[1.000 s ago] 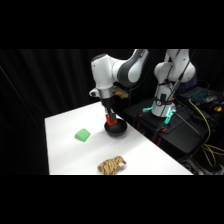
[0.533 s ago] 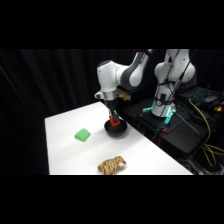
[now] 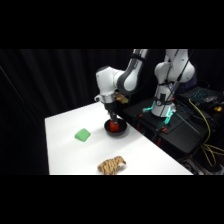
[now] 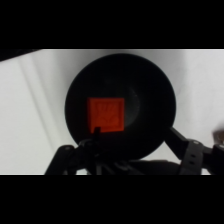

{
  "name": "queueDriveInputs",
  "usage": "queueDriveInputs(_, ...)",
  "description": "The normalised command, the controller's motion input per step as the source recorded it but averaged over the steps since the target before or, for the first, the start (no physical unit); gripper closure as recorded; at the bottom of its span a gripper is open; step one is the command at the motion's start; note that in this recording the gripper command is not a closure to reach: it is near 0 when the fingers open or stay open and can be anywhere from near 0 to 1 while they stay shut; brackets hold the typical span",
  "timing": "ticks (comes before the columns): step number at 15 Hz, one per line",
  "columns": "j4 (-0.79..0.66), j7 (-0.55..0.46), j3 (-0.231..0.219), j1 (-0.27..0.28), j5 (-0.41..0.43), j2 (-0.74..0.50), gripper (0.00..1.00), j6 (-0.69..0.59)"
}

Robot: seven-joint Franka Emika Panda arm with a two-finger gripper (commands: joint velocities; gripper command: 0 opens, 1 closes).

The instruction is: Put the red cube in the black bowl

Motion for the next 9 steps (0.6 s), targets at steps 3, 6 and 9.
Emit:
queueDriveInputs(3,0.07,0.11,-0.064,0.016,-0.205,-0.52,0.00,-0.54)
queueDriveInputs(6,0.22,0.07,-0.038,0.004,-0.155,-0.45,0.00,-0.68)
queueDriveInputs(9,0.35,0.05,-0.045,-0.028,-0.104,-0.29,0.00,-0.65)
